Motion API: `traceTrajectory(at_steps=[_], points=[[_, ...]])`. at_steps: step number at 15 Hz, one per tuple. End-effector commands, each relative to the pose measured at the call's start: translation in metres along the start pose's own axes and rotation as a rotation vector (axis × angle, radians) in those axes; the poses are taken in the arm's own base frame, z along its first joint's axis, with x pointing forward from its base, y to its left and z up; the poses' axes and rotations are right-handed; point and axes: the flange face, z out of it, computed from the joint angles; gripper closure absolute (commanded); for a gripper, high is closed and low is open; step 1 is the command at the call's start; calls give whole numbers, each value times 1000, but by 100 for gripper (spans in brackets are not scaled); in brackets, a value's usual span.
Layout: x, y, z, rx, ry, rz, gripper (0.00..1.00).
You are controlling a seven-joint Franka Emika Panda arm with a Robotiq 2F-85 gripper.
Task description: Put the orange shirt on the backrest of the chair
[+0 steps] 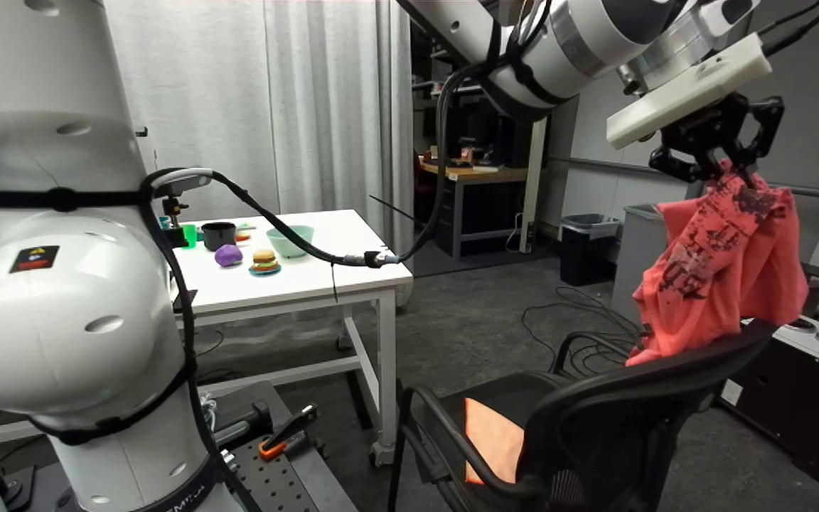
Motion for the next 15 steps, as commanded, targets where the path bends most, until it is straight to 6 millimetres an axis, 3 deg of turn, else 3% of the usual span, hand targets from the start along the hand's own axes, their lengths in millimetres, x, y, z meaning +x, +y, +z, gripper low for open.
traceTrajectory(at_steps=[1, 4, 8, 9, 10, 15], points=[[-41, 25, 3, -5, -88, 94, 96], [-73, 32, 21, 13, -164, 142, 96], [-102, 25, 44, 22, -226, 161, 96], [-106, 22, 47, 23, -237, 161, 58], [-107, 19, 49, 20, -237, 155, 57], [-105, 9, 51, -16, -241, 116, 19]])
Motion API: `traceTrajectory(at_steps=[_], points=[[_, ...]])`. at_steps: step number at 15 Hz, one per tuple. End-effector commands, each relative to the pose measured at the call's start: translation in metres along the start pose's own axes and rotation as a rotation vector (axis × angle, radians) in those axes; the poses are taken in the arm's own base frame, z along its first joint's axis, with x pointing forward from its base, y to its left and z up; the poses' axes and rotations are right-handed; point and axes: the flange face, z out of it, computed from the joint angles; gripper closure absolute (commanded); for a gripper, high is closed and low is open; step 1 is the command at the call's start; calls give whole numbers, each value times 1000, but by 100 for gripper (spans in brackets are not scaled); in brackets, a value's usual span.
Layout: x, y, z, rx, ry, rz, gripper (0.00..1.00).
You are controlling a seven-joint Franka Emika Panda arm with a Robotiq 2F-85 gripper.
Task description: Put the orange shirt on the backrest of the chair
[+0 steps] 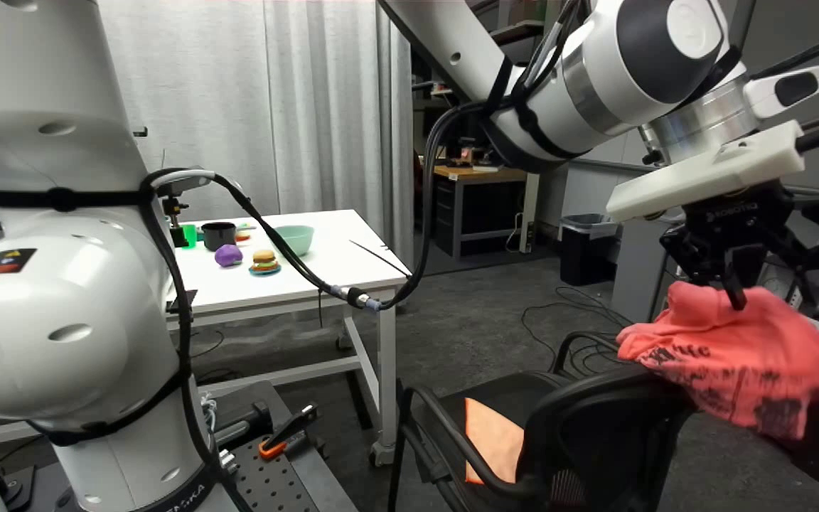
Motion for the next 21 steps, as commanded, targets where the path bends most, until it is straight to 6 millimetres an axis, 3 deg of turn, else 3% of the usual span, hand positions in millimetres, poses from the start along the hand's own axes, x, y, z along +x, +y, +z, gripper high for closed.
traceTrajectory(at_steps=[1, 3, 9, 15, 21], points=[[1, -5, -5, -41, 8, -13, 12], [3, -8, -6, -53, 11, -20, 0], [14, -28, -24, -5, 52, -18, 0], [33, -55, -58, 111, 145, 60, 0], [37, -62, -88, 160, 191, 104, 0]])
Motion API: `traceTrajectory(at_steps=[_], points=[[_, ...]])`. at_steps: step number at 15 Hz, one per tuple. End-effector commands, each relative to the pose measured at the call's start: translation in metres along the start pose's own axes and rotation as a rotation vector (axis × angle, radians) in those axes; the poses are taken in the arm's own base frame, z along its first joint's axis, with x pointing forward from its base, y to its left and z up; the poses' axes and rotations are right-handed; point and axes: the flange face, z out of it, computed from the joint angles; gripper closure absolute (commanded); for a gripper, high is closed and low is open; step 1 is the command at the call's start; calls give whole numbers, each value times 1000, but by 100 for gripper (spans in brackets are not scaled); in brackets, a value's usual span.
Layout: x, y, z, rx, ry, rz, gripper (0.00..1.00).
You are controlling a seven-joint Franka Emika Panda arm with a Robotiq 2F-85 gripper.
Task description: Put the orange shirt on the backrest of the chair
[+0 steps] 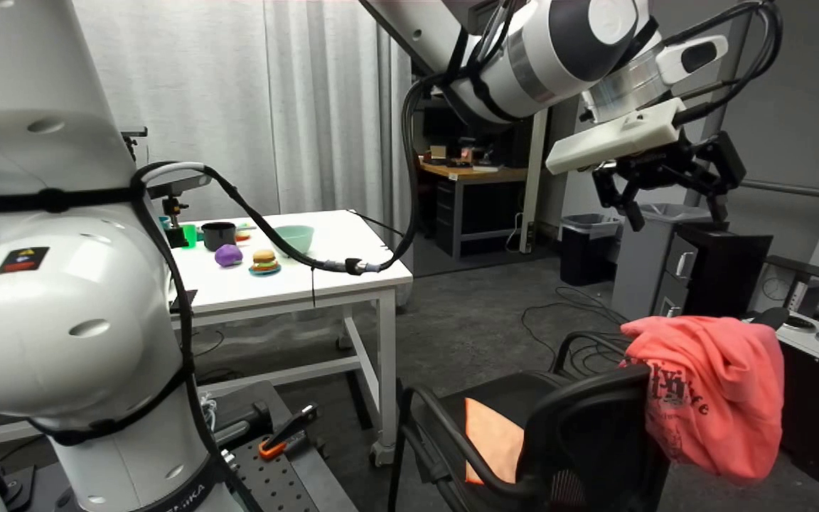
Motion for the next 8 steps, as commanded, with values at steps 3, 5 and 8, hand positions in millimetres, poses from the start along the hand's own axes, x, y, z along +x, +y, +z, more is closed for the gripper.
traceTrajectory(at_steps=[3, 5, 8], points=[[-11, -2, -34, 40, 44, 30, 0], [-16, 0, -43, 47, 56, 43, 0], [-25, 0, -58, 72, 68, 53, 0]])
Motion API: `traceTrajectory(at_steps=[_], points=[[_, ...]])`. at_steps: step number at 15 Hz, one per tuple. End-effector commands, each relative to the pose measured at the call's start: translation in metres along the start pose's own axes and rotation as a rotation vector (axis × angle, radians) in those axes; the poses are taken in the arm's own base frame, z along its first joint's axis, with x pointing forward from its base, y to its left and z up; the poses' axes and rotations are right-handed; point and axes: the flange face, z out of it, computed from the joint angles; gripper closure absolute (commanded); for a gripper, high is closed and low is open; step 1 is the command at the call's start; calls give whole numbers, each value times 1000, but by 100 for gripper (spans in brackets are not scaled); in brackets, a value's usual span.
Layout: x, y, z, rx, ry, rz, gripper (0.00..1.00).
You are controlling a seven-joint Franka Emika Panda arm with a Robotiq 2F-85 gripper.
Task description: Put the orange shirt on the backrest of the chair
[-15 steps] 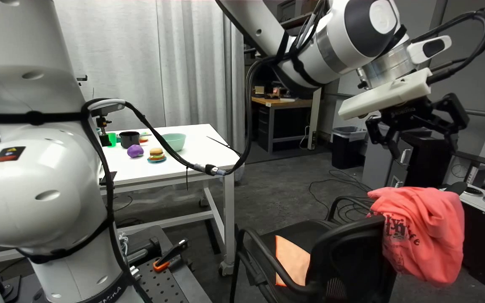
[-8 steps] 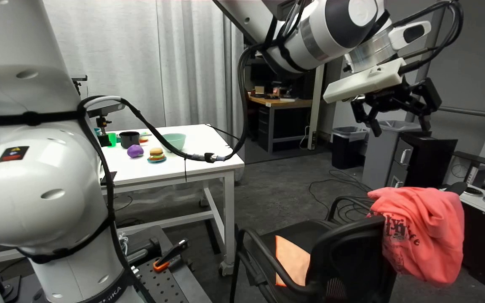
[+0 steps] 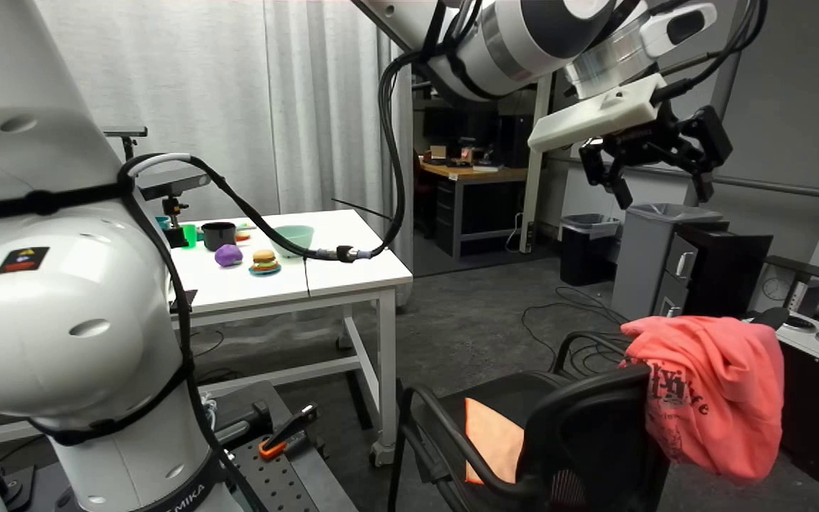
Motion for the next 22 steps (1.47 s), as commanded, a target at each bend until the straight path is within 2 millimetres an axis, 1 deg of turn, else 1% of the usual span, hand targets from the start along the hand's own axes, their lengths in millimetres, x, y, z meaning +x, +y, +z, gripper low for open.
traceTrajectory(at_steps=[1, 2, 4, 6, 22], points=[[-17, -1, -27, 47, 25, 4, 0], [-5, 1, -9, 17, 10, 8, 0], [-10, 2, -17, 25, 18, 10, 0], [-12, 1, -20, 26, 19, 11, 0], [-14, 0, -19, 27, 17, 10, 0]])
